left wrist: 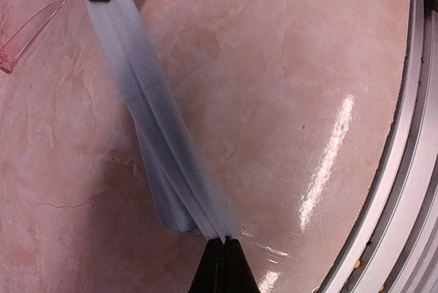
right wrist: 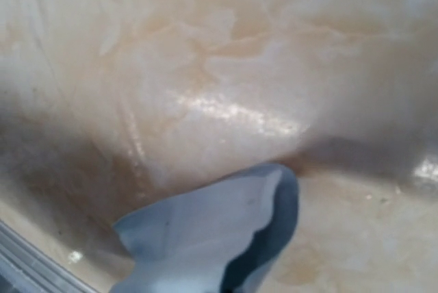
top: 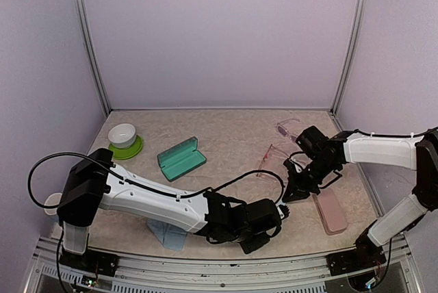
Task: Organize the sunglasses
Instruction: Place the folded cleaning cloth in the sunglasses case.
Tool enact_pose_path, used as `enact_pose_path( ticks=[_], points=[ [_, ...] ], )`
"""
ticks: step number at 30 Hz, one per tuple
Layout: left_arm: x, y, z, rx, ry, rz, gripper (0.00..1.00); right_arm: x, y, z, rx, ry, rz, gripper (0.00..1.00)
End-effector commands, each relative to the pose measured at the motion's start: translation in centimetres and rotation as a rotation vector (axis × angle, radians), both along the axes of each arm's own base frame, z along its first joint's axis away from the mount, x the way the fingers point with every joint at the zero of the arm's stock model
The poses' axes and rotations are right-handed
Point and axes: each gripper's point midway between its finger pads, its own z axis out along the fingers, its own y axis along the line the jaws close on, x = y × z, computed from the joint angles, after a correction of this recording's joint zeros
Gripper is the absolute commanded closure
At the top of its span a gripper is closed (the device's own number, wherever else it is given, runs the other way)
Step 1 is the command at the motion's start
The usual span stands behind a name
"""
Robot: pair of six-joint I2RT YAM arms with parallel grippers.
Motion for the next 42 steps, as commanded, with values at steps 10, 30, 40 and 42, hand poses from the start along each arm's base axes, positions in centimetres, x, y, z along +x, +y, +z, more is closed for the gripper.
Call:
enact_pose_path(
  ticks=[10, 30, 40, 42],
  points=[
    [1.2, 0.8, 2.1, -0.049, 0.048, 0.066, 1.00, 1.0, 1.1, 1.7, 0.036, 0.037, -0.005, 1.00],
    [6.2, 5.9, 4.9, -0.082, 0.061, 0.109, 1.00, 5.9, 5.9, 4.0, 0.110, 0.070, -0.012, 1.00],
    [8.5, 9.6, 5.5, -0.086, 0.054, 0.180, 1.00, 7.8, 9.6, 4.4, 0.128, 0.078, 0.015, 1.00],
    [8.8, 10.3, 5.5, -0.089, 0.054, 0.188, 1.00, 8.3, 10.5, 4.2, 0.125, 0.082, 0.022, 1.00]
  ],
)
